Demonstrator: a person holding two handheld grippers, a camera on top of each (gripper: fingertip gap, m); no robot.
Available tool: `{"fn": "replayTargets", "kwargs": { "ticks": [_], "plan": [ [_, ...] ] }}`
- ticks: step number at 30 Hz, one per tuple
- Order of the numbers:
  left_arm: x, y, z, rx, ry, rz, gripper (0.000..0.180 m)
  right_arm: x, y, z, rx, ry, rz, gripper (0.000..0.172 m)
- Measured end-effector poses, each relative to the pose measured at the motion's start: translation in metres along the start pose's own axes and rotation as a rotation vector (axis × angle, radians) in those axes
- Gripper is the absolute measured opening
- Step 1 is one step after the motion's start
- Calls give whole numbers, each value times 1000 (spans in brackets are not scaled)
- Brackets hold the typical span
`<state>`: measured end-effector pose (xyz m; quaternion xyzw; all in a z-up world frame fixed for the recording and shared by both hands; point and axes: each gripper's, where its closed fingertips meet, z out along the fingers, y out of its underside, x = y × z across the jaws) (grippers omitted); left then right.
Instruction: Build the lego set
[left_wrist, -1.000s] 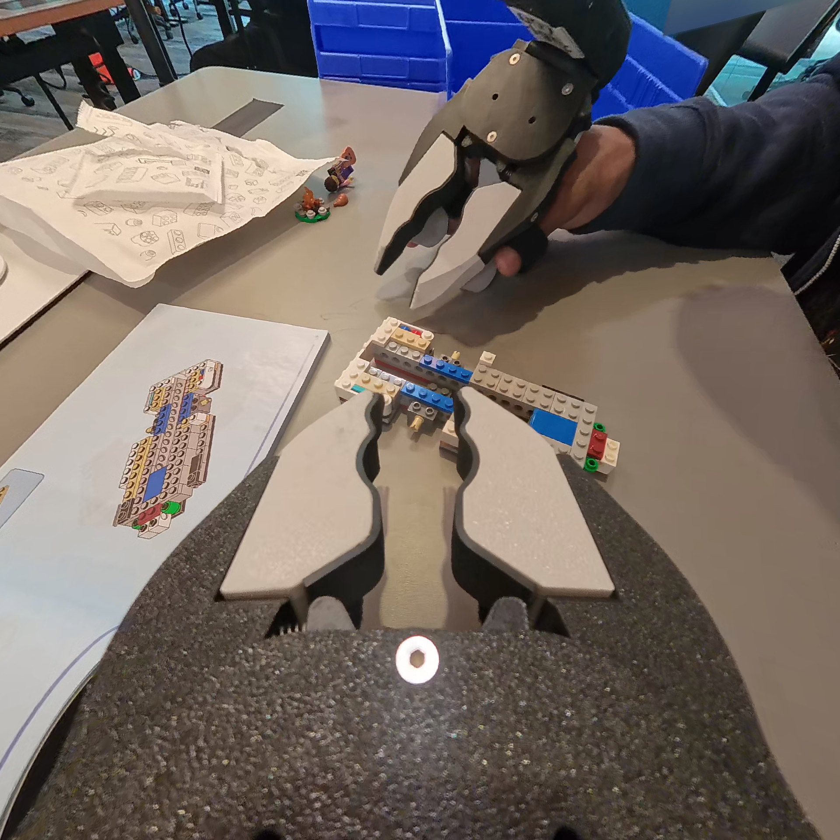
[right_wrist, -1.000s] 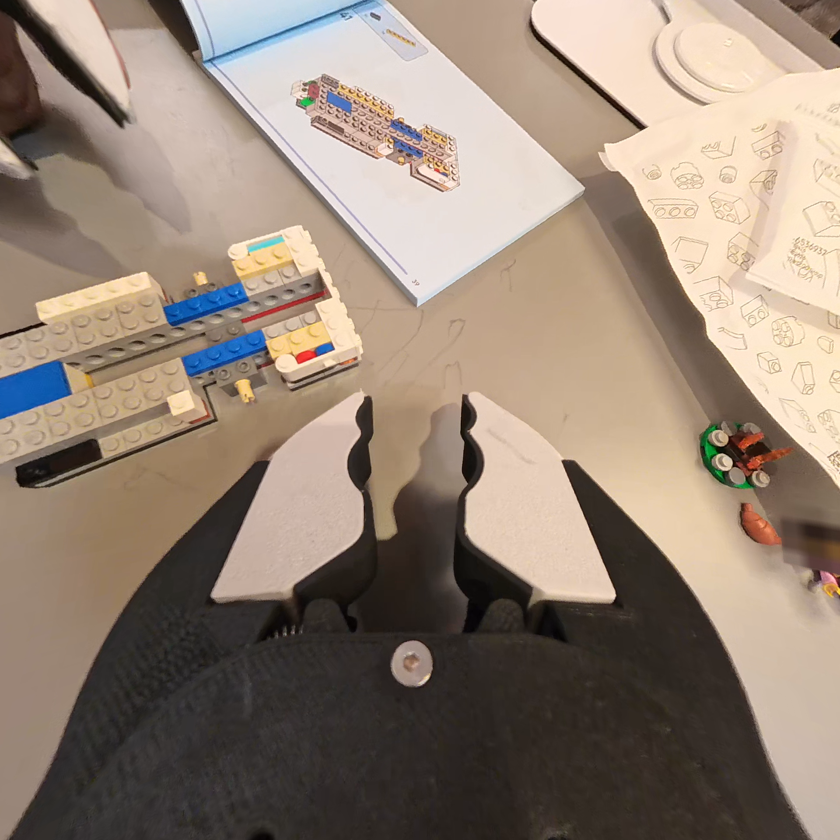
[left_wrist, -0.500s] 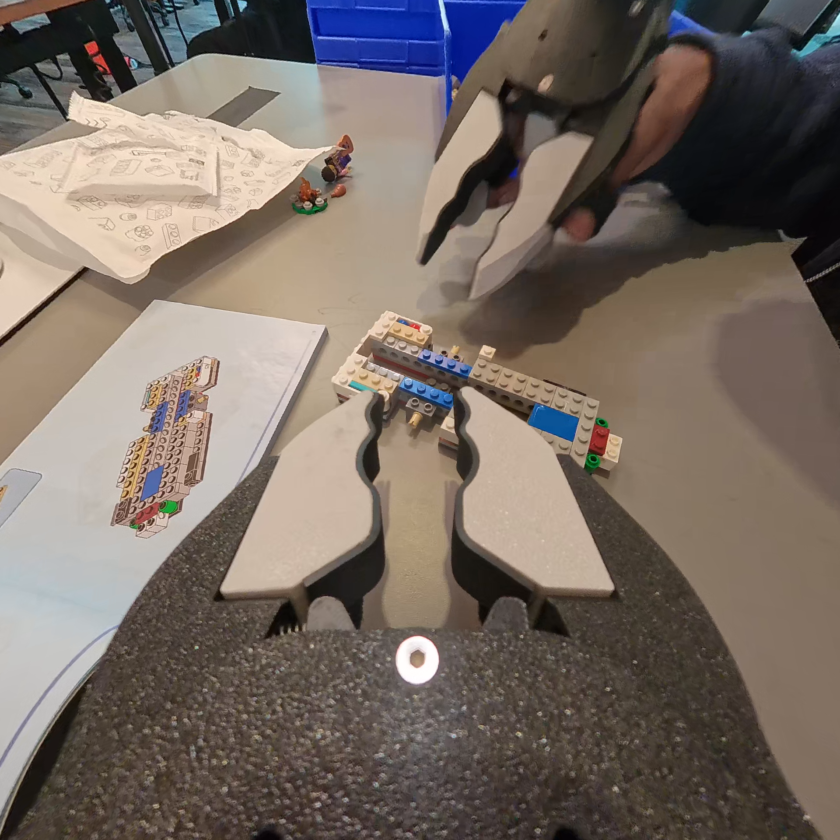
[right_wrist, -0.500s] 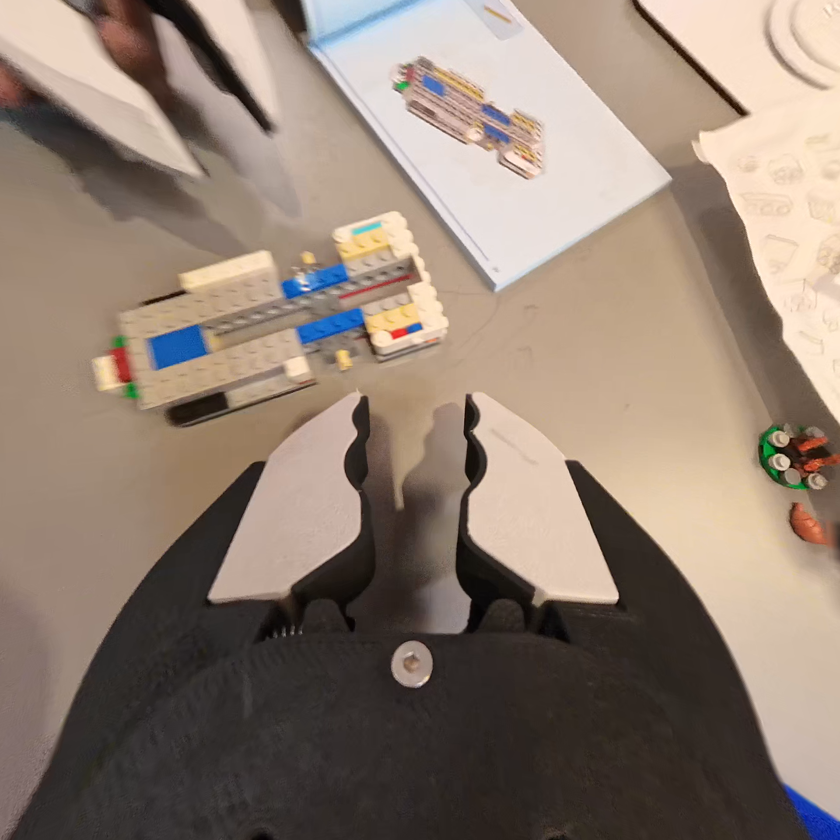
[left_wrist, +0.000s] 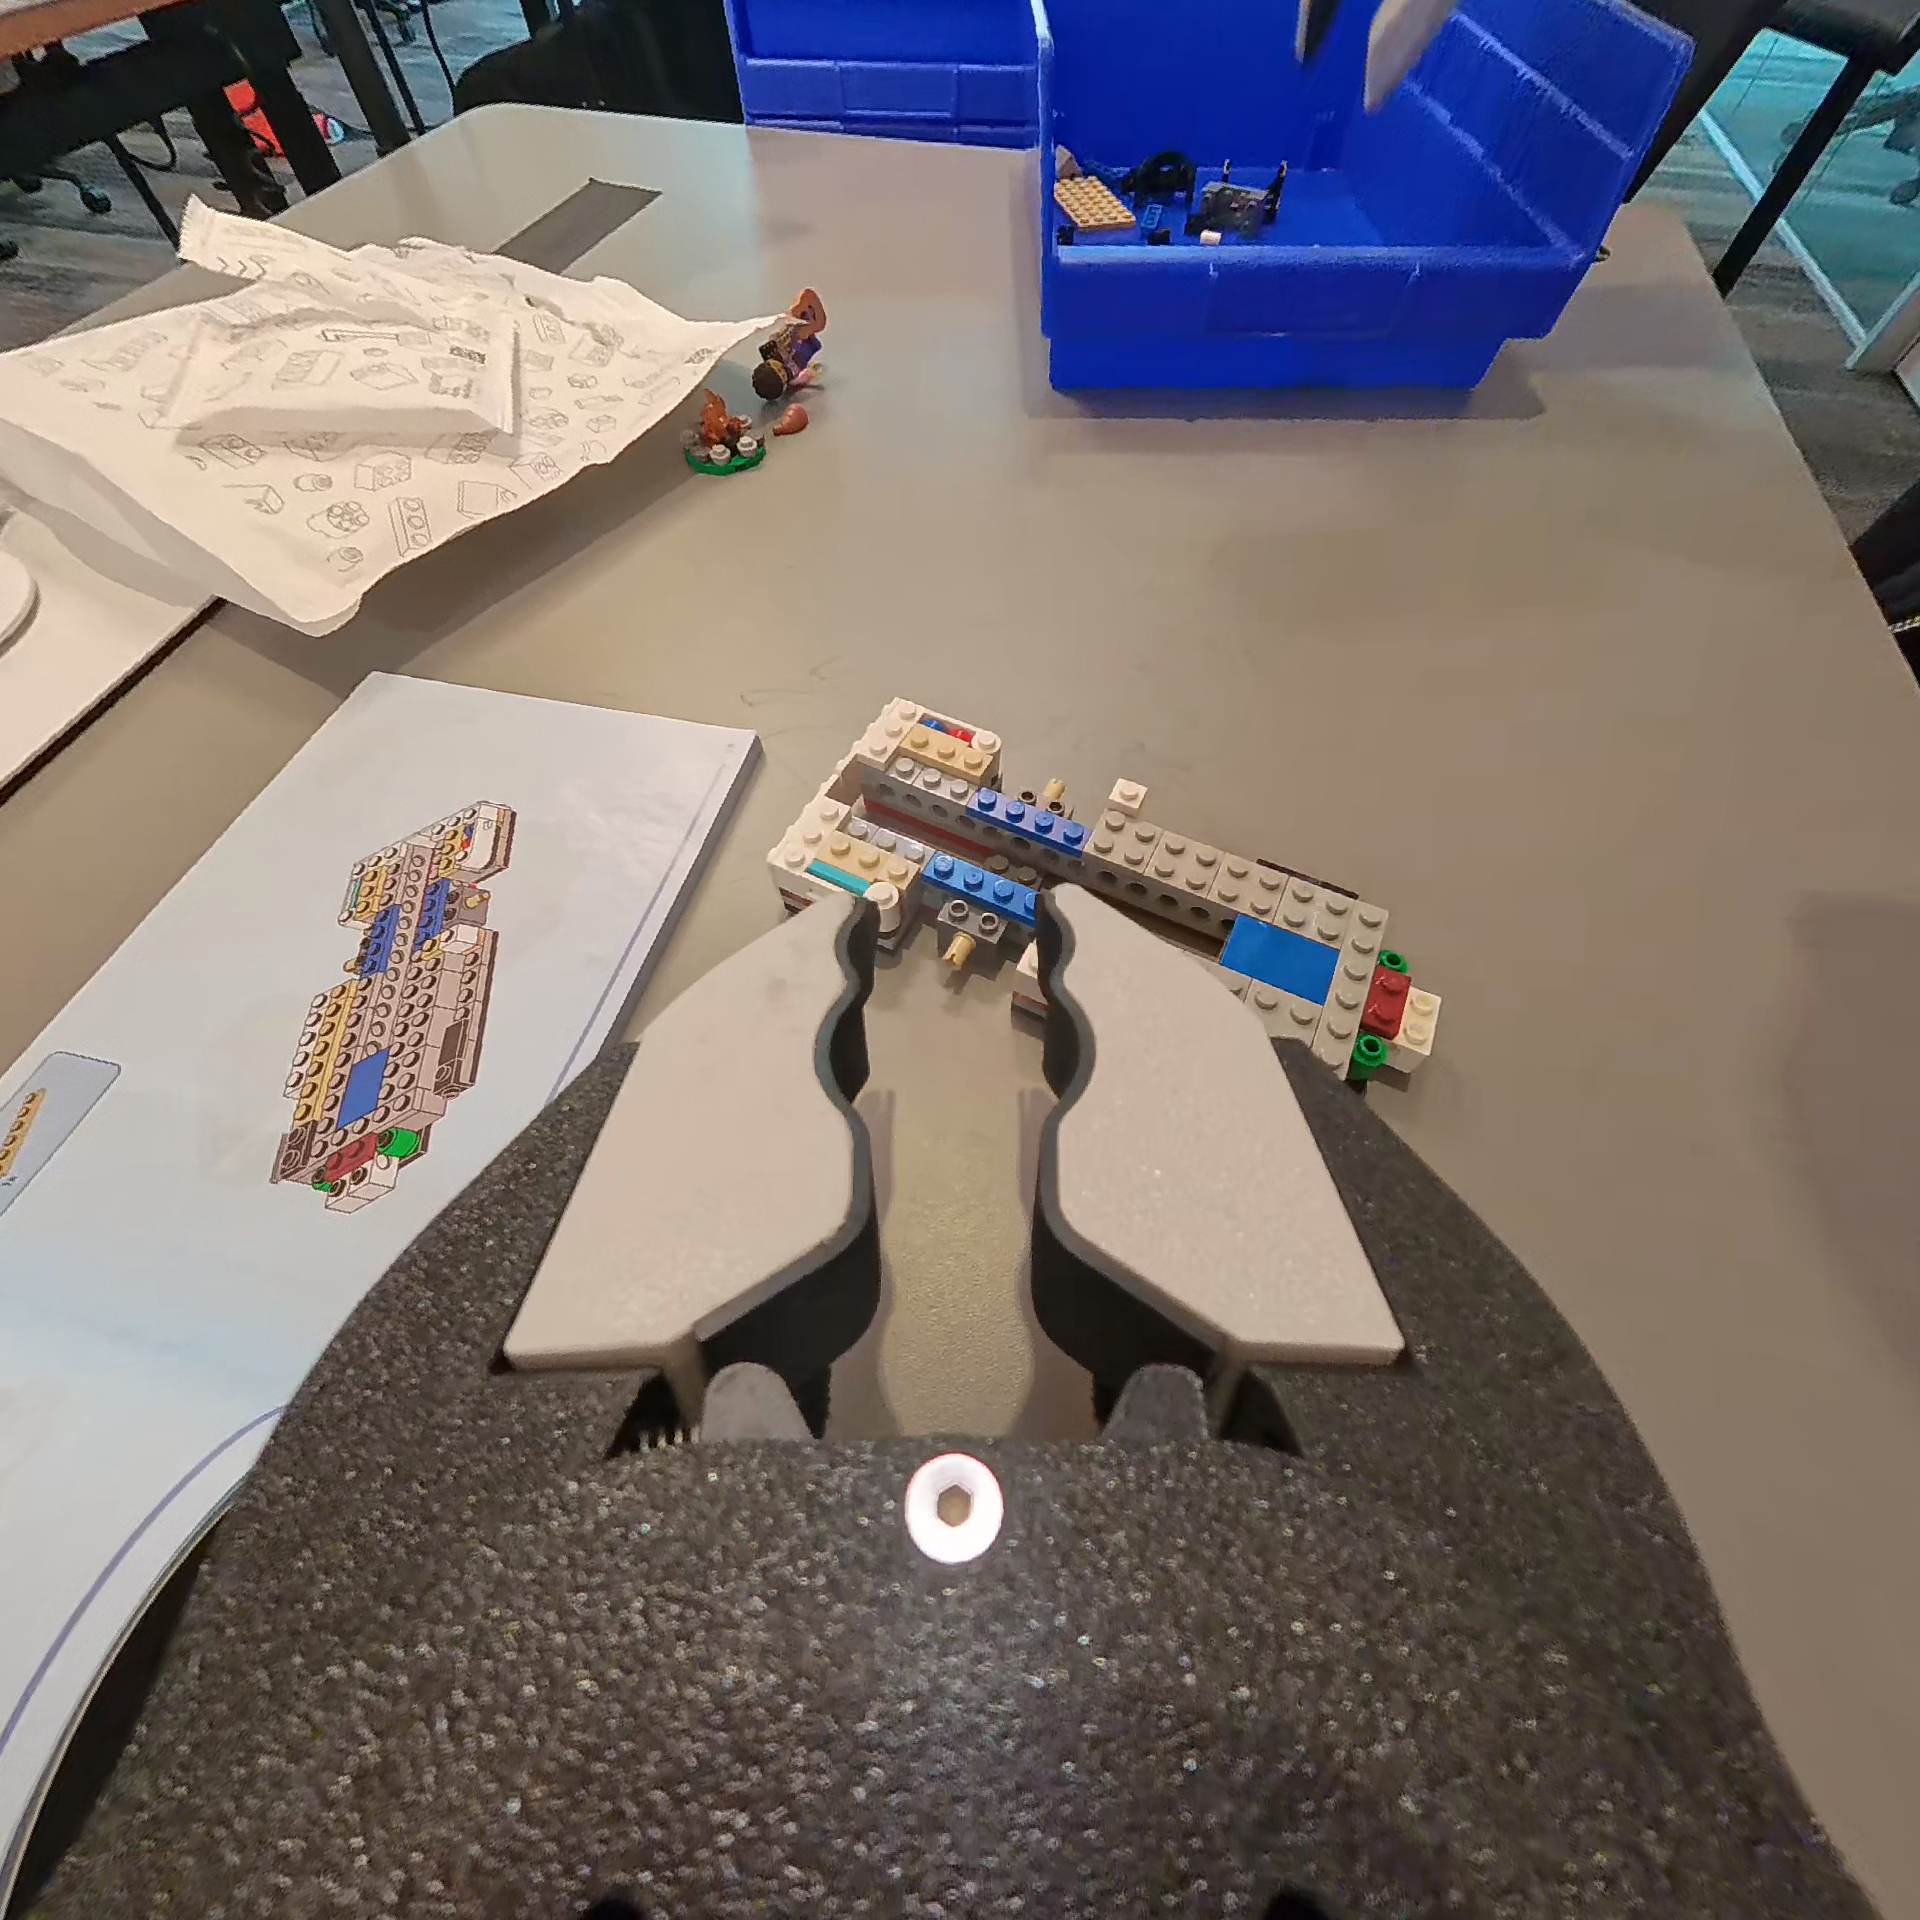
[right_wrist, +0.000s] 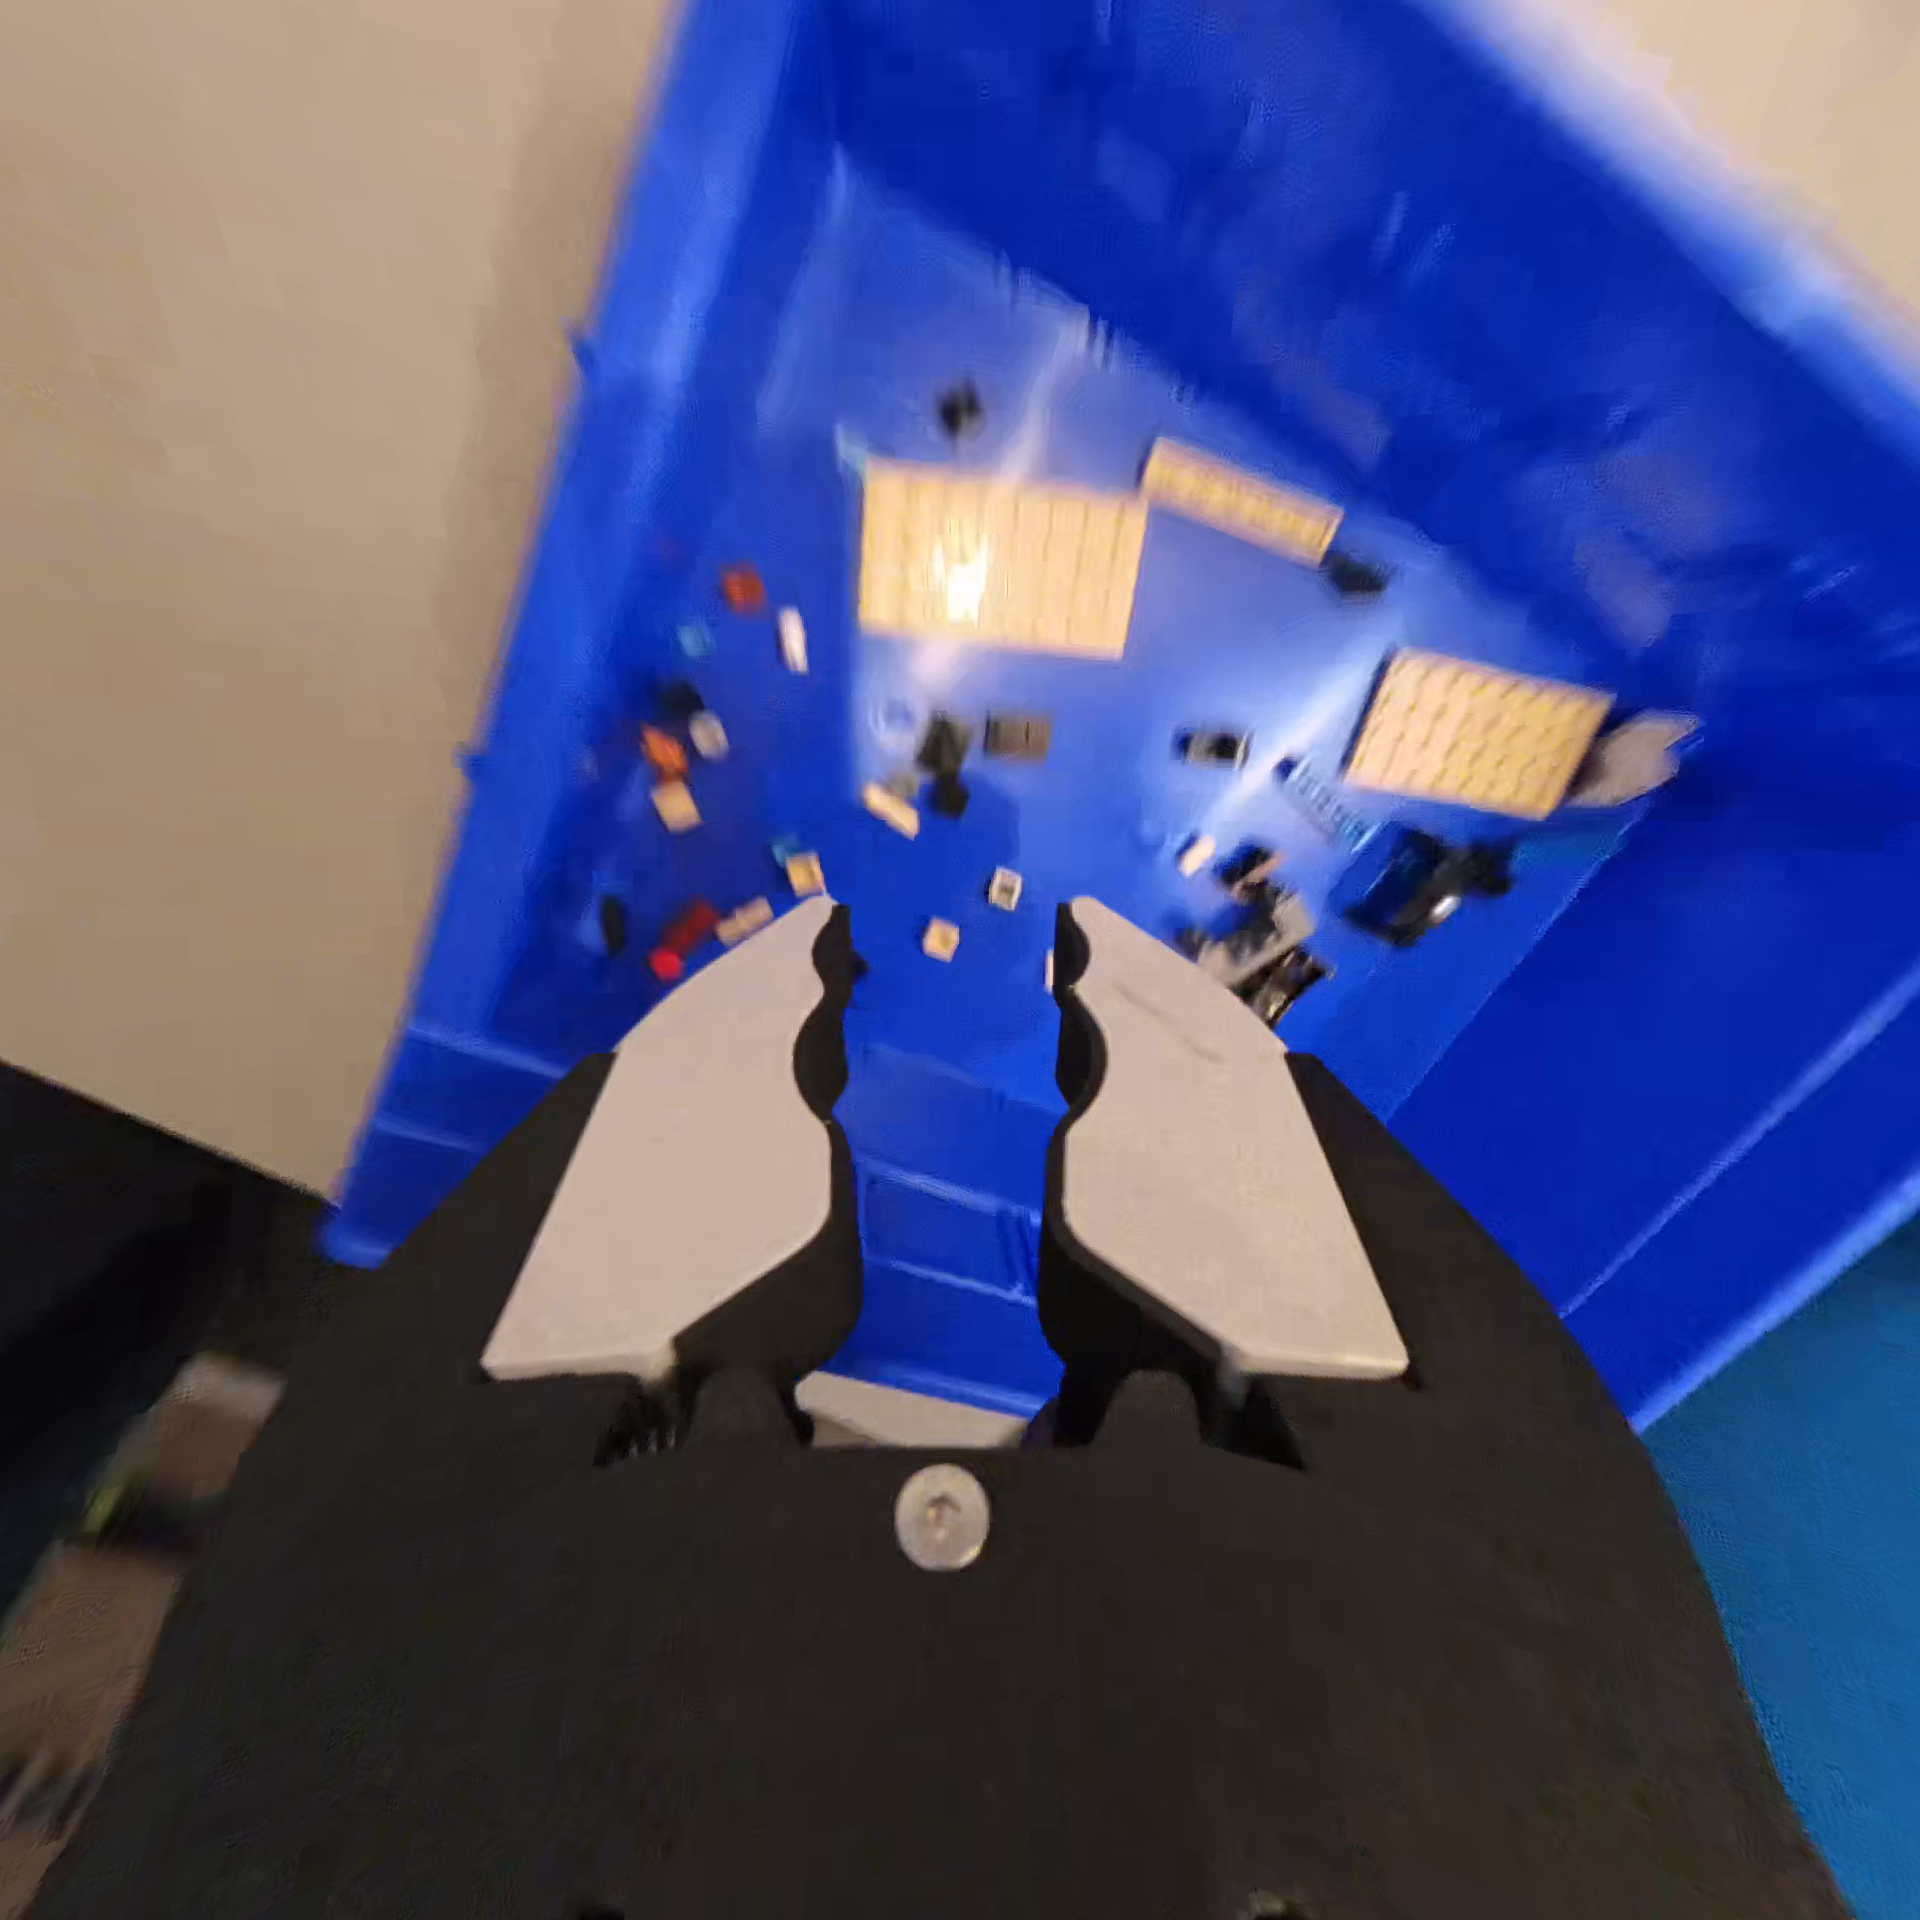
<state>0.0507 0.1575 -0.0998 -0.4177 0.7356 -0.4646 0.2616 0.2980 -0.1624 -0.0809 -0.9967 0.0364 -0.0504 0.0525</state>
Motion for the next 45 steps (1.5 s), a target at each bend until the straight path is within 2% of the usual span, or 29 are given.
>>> {"fn": "replayTargets", "kwargs": {
  "ticks": [3, 9, 19, 20, 23, 24, 30, 32, 35, 38, 41, 43, 45],
  "plan": [
    [0, 0, 0, 1, -6, 6, 30, 5, 34, 31, -190, -83, -29, 33],
    [0, 0, -1, 1, -8, 0, 29, 4, 52, 56, -288, -176, -5, 31],
    [1, 1, 0, -10, 0, 0, 30, -4, 44, 62, -295, -181, -19, 31],
    [1, 2, 1, -12, -1, 2, 29, -4, 45, 64, -310, -174, -26, 28],
    [1, 2, 1, -17, -7, 9, 29, 0, 46, 67, -346, -134, -64, 0],
    [1, 2, 1, -18, -9, 12, 29, -2, 45, 67, -342, -148, -73, 0],
    [2, 3, 2, -25, -9, 25, 29, -5, 40, 62, -304, -165, -83, 0],
    [3, 4, 2, -29, -6, 24, 29, -7, 31, 55, -248, -164, -121, 0],
    [3, 4, 2, -30, -4, 23, 29, -13, 21, 50, -193, -163, -165, 14],
    [3, 4, 3, -34, -4, 23, 29, -20, 25, 56, -236, -174, -218, 23],
    [3, 4, 2, -32, -8, 29, 29, -21, 28, 65, -271, -167, -236, 23],
    [3, 4, 2, -32, -8, 26, 29, -19, 27, 66, -270, -149, -244, 16],
    [3, 4, 2, -30, -8, 22, 29, -23, 27, 67, -272, -171, -247, 0]
  ]
}}
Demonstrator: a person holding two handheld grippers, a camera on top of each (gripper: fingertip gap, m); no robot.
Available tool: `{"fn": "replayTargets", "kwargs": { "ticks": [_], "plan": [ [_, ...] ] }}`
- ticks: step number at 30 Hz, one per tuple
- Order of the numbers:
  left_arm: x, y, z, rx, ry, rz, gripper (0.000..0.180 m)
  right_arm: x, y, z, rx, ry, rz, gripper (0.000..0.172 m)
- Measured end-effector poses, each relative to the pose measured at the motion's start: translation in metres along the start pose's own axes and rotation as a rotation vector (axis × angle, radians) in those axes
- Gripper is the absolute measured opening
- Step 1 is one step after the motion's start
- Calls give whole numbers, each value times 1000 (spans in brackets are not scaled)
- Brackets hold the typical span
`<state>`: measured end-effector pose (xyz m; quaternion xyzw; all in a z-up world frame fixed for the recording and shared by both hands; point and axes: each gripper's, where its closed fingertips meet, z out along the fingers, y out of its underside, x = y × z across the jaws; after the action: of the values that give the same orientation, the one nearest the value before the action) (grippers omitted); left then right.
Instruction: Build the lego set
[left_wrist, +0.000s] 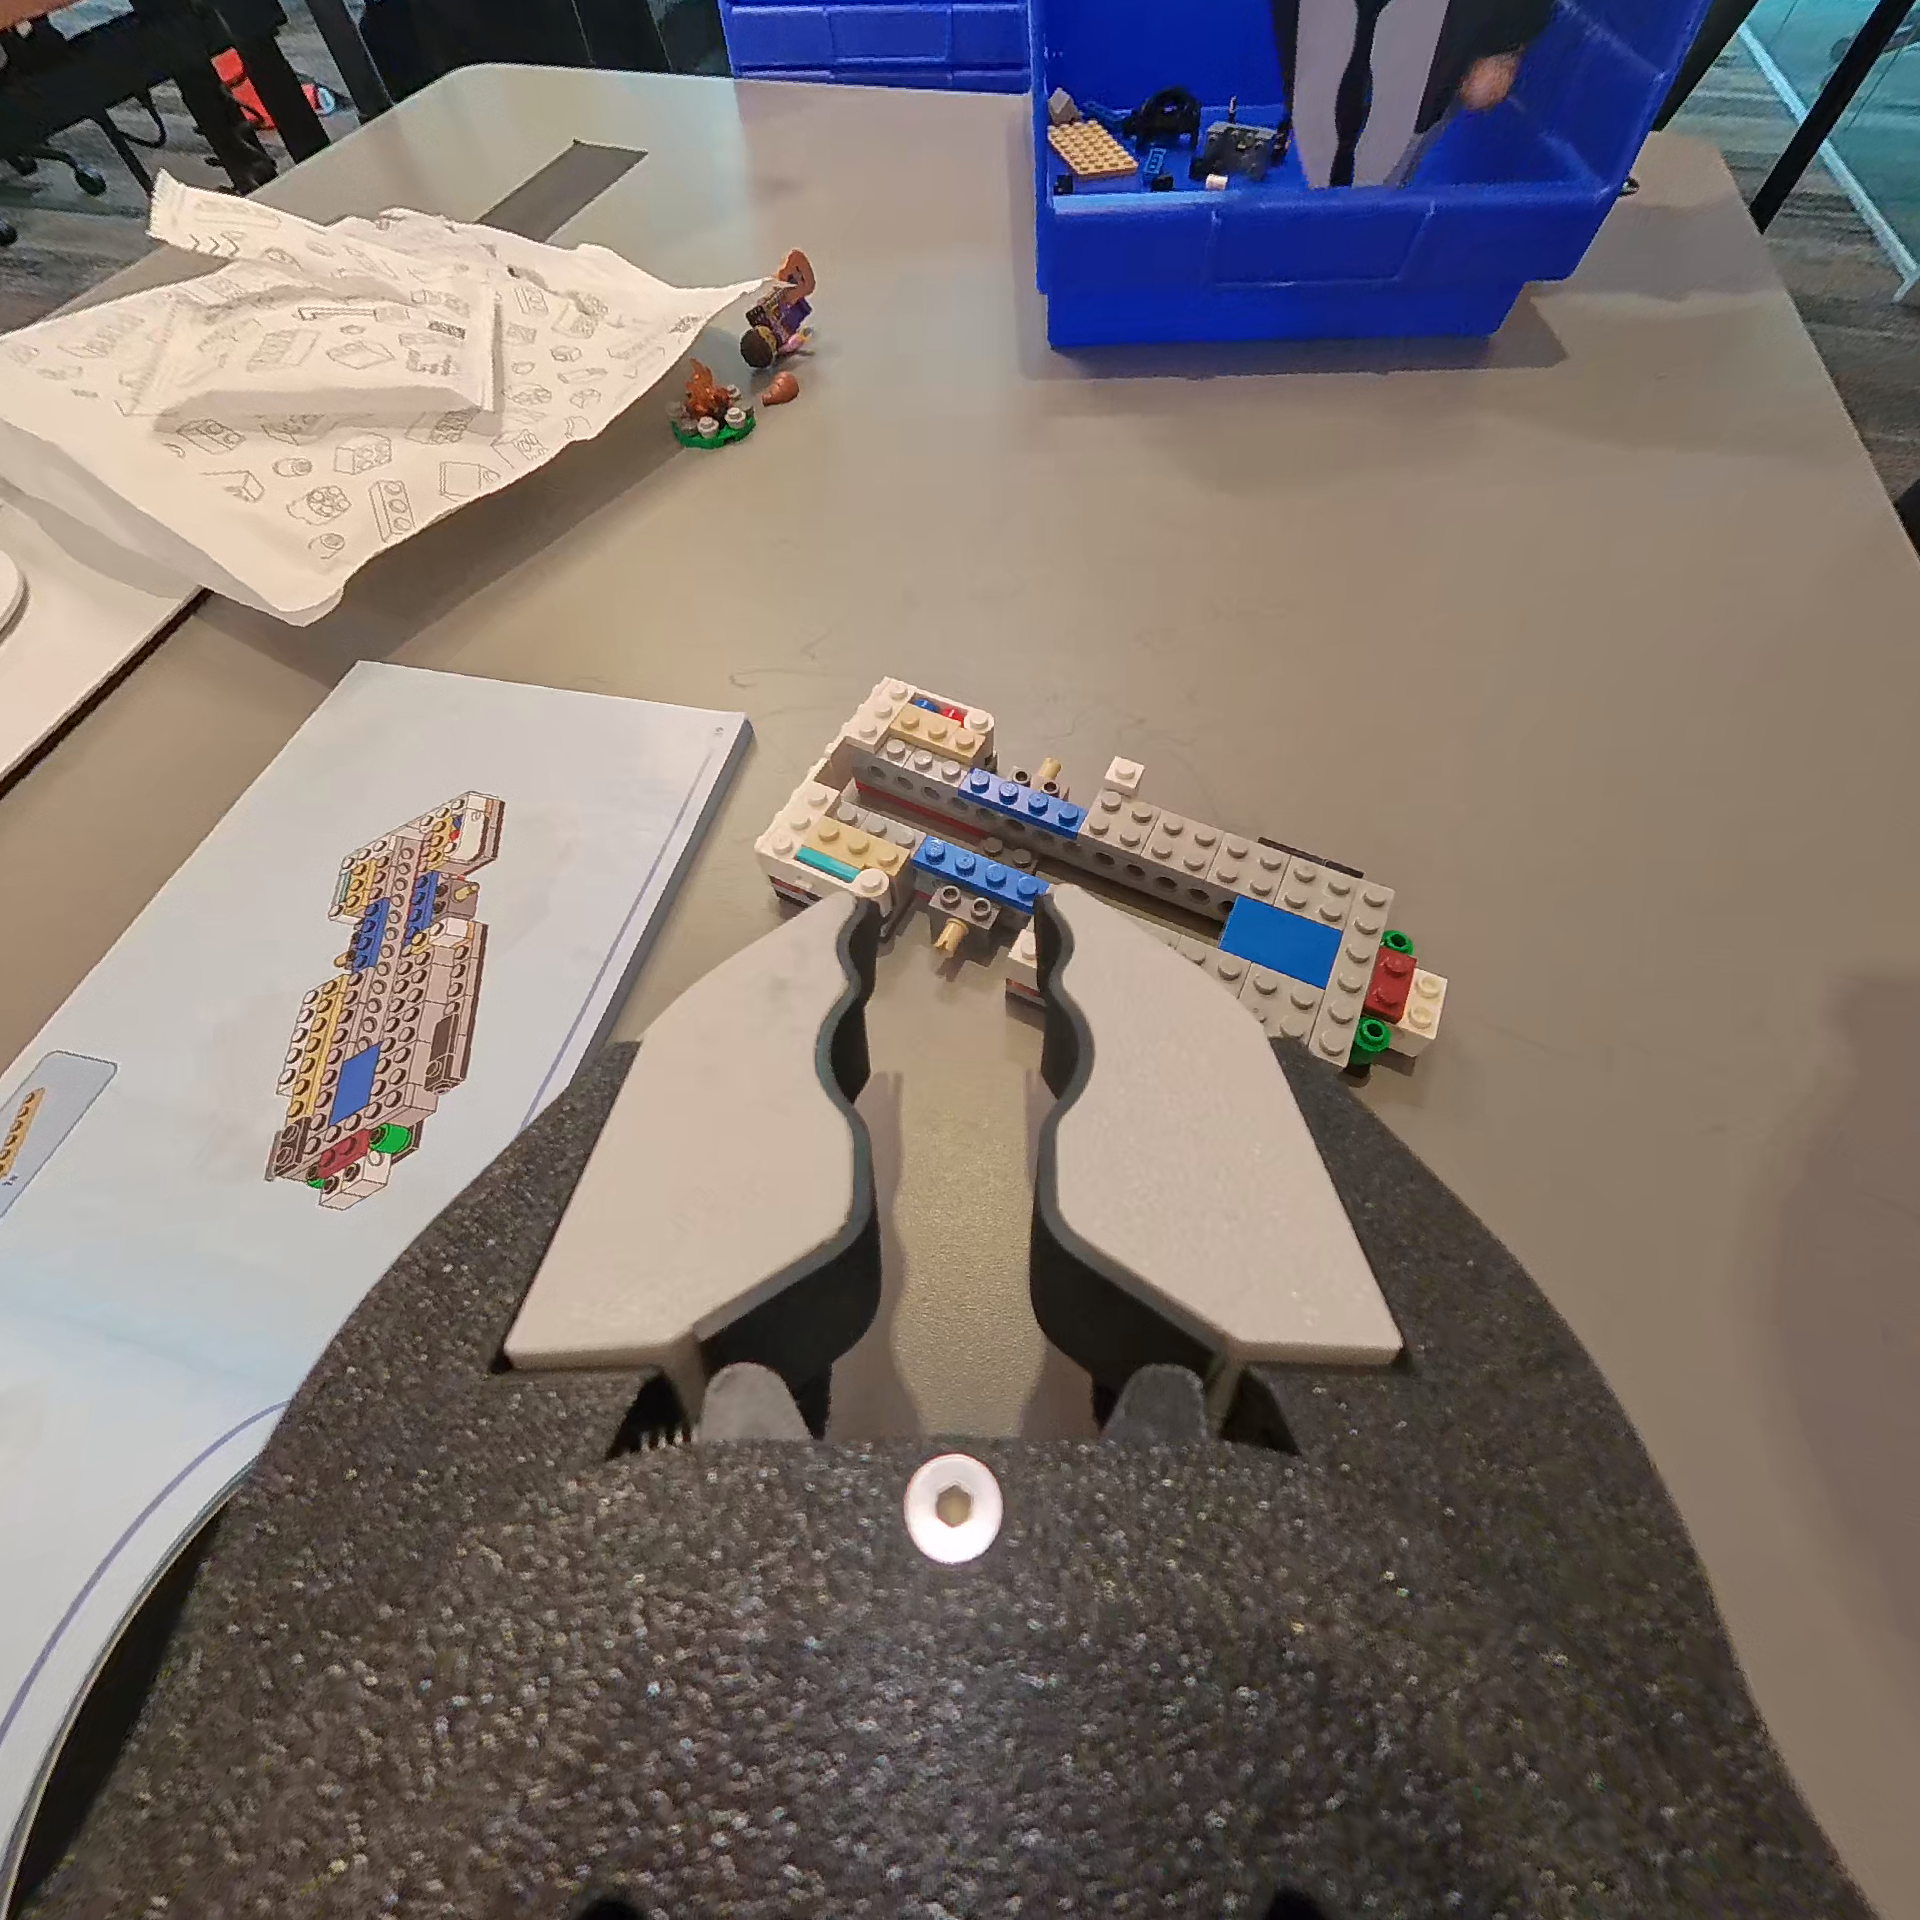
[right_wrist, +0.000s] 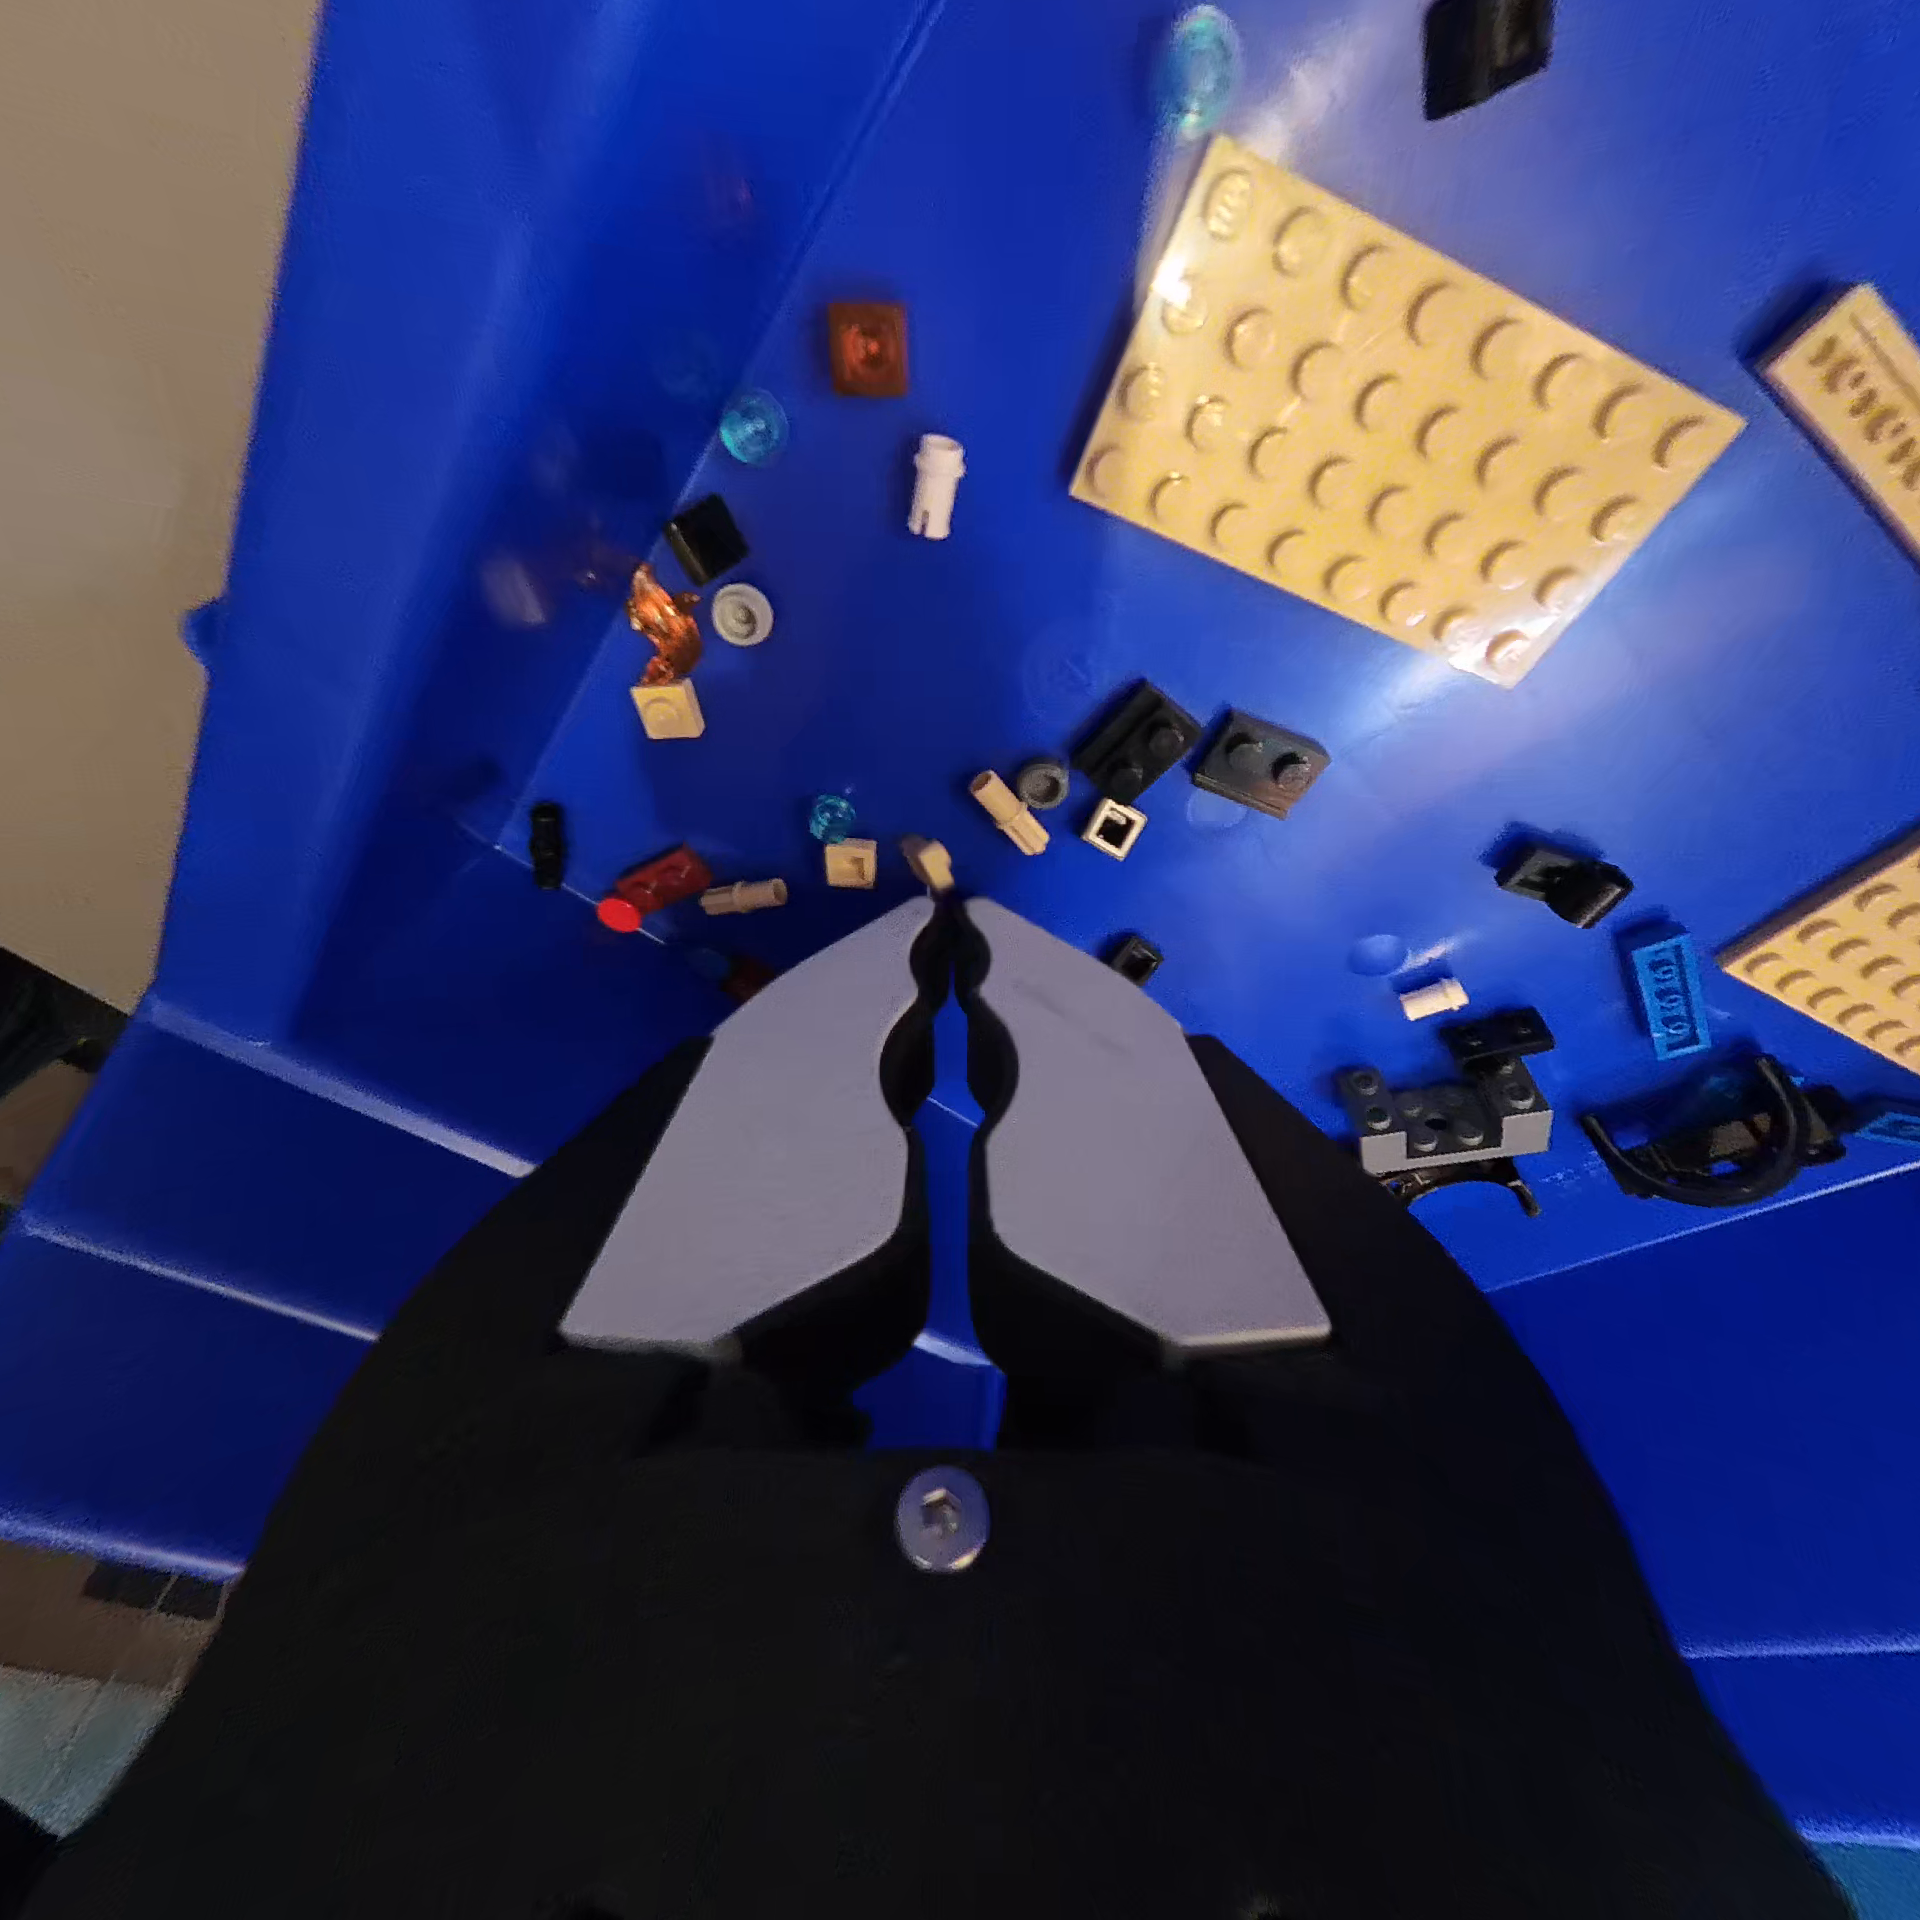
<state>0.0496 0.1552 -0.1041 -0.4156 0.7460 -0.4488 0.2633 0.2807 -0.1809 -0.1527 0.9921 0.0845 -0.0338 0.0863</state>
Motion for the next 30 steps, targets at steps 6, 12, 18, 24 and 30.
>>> {"fn": "replayTargets", "kwargs": {
  "ticks": [6, 12, 18, 24, 30],
  "plan": [
    [0, 0, 0, 0, 1, 3, 29, 0, -4, -5, 41, 13, -17, 0],
    [1, 0, 1, -4, 0, 11, 29, -11, -9, -17, 86, -6, -52, 11],
    [1, 1, 1, -5, -2, 13, 29, -18, -4, -3, 25, -21, -79, 23],
    [0, 0, 1, -3, -2, 10, 29, -13, -7, -2, 17, 20, -63, 14],
    [2, 2, 1, -11, 0, 14, 29, -12, -6, -1, 16, 26, -71, 8]
  ]
}}
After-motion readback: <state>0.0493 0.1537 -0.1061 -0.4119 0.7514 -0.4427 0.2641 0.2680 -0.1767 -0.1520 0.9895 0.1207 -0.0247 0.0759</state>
